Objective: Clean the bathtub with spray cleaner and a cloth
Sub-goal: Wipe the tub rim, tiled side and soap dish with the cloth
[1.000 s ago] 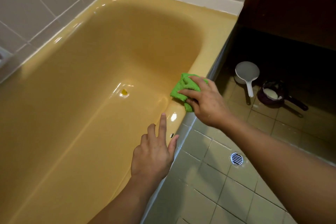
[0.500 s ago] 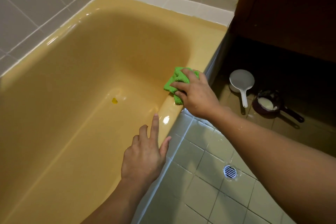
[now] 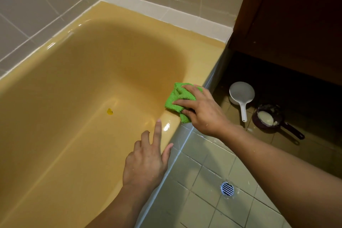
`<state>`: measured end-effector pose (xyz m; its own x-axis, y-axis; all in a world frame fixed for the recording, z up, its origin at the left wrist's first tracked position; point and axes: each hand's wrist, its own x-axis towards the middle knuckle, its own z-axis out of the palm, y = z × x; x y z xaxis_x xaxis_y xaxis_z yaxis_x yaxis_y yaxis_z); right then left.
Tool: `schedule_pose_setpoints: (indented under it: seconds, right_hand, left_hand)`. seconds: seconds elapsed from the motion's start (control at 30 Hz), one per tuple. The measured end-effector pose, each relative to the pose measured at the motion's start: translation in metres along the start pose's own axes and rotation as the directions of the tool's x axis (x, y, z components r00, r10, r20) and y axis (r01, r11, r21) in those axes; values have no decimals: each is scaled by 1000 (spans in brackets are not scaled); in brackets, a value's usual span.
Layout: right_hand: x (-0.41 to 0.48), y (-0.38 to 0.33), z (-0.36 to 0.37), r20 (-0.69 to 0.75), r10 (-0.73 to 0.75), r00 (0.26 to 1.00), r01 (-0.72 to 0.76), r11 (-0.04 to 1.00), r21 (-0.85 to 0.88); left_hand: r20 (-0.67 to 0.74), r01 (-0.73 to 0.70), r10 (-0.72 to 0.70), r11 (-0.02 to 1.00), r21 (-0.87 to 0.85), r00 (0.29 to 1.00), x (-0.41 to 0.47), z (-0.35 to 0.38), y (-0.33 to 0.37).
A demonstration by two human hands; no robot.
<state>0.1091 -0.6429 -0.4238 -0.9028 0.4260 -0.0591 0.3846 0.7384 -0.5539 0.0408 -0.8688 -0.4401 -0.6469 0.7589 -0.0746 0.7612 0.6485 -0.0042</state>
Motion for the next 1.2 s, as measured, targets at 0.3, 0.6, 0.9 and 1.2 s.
schedule_pose_setpoints:
  seconds: [0.3,0.6,0.9,1.2]
  right_hand:
    - [42,27,-26,-43,90,995,-89,996,8]
    - [102,45,-42,-99,216,971,-218,976,-13]
    - [76,60,-50,-1,84,996,-84,996,-18]
    - [106,89,-72,-44,144,989,-145,989,-2]
  left_hand:
    - [29,-26,28,998,-51,999,24,-2,12]
    - [15,-94,94,995,-39,995,43,-2,26]
    - [-43,-94,90,991,-95,995,99,0,54]
    - [-25,-139,137,982,-130,990,132,-3,73]
